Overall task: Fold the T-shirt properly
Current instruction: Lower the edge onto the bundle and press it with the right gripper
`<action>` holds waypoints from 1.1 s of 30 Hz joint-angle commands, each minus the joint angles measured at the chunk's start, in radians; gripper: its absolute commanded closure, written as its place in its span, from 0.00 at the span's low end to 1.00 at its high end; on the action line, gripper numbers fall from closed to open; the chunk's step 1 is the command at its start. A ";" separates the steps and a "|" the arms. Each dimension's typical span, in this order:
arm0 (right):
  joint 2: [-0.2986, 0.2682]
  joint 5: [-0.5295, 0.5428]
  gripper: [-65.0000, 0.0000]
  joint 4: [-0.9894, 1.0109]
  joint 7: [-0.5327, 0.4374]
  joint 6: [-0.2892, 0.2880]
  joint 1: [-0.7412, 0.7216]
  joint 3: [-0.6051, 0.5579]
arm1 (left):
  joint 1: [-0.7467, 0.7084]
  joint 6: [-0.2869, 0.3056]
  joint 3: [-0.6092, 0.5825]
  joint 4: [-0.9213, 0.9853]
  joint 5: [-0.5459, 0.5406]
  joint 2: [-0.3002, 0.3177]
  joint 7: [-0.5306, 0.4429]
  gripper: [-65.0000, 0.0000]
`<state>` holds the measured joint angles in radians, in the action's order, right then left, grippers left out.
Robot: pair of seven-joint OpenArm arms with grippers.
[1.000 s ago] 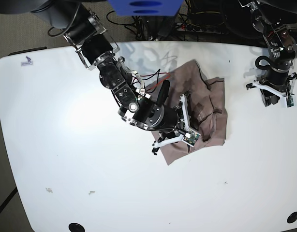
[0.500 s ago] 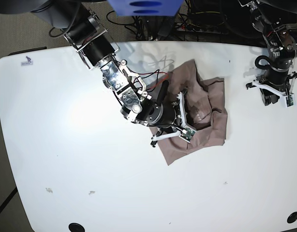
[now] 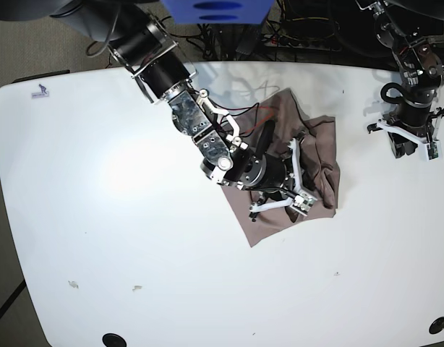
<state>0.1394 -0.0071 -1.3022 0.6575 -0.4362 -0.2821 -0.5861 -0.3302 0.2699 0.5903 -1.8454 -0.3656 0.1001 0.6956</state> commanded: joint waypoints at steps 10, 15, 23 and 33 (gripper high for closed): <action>0.018 0.006 1.00 -0.017 -0.025 0.003 -0.024 -0.044 | 0.000 -0.001 0.003 -0.015 -0.010 0.011 -0.020 0.76; 0.018 0.006 1.00 -0.014 -0.035 0.004 -0.024 -0.081 | -0.017 -0.001 0.003 -0.015 -0.017 0.010 -0.021 0.76; 0.018 0.012 1.00 -0.015 -0.081 0.083 -0.024 -0.122 | -0.019 -0.001 0.003 -0.015 -0.016 0.010 -0.021 0.76; 0.018 0.012 1.00 -0.081 -0.061 0.133 -0.044 -0.183 | -0.019 -0.001 0.003 -0.015 -0.017 0.010 -0.021 0.76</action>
<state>0.1421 0.0032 -1.3403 0.6159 -0.3130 -0.2966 -0.7803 -0.3496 0.2703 0.5900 -1.8454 -0.3767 0.0998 0.6960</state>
